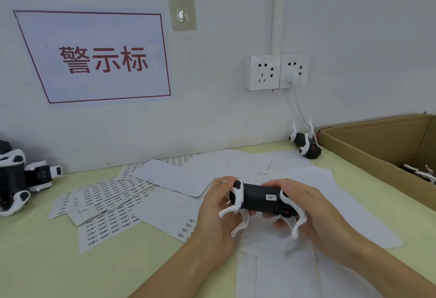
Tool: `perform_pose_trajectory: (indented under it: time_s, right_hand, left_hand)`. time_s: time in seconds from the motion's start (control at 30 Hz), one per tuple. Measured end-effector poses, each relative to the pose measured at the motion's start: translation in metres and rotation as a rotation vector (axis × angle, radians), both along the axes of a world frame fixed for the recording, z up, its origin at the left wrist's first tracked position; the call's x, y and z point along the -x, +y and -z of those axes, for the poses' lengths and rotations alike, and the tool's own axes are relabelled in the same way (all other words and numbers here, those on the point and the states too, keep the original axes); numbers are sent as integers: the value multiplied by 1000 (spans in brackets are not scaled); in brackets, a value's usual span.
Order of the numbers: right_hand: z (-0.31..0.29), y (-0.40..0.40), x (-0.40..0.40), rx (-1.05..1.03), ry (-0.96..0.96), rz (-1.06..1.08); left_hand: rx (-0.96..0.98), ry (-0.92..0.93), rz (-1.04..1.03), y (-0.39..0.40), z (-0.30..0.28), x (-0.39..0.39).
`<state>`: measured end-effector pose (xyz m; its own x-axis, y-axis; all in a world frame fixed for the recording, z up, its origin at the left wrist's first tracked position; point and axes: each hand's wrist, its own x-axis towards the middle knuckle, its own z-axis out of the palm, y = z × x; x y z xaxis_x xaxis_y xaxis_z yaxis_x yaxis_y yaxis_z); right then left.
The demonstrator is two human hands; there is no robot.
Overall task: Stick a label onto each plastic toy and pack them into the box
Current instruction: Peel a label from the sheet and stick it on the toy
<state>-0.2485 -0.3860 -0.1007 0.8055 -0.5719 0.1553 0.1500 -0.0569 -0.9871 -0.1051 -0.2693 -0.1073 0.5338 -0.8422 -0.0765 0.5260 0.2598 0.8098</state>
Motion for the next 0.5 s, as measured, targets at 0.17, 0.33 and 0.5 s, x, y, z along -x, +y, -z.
perform_pose_trajectory:
  time_s: [0.17,0.33,0.5]
  right_hand:
    - [-6,0,6,175,55,-14]
    - [-19,-12,4,107,127,-43]
    - [-14,-32,16,-429,-167,251]
  left_hand:
    - [14,-70,0,-1,-1,6]
    - [37,-152,-18,-4,-1,10]
    - [-10,-491,-64,-5,7,16]
